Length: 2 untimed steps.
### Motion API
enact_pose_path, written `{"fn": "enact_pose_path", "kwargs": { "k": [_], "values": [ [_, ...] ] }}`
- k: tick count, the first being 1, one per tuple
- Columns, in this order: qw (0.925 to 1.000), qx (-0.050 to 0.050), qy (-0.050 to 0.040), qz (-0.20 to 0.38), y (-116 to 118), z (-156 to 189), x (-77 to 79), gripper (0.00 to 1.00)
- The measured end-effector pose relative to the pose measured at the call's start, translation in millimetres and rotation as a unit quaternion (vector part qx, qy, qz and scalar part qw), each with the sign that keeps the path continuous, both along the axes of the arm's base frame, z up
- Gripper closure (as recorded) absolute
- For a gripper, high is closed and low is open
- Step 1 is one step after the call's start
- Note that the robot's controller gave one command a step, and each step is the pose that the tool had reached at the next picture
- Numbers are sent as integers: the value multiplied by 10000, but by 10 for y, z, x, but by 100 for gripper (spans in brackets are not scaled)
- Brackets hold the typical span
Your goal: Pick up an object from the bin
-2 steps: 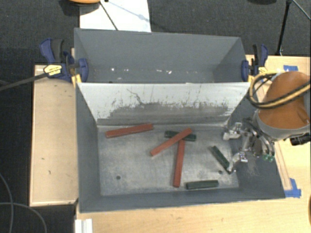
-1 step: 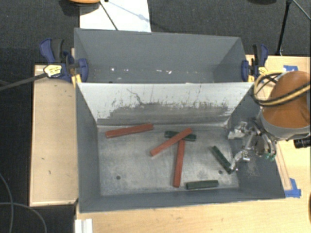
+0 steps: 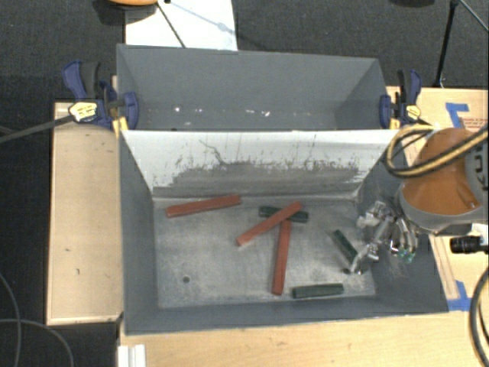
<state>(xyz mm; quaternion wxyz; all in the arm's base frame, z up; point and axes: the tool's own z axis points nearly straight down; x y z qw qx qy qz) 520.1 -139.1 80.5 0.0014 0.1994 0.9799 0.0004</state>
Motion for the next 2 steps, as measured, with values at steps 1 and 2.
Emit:
{"fn": "enact_pose_path", "kwargs": {
  "k": [1, 2],
  "values": [
    [9998, 20, -24, -193, -88, -69, -14, 100],
    [9998, 20, -24, -191, -88, -69, -14, 100]
  ]
}}
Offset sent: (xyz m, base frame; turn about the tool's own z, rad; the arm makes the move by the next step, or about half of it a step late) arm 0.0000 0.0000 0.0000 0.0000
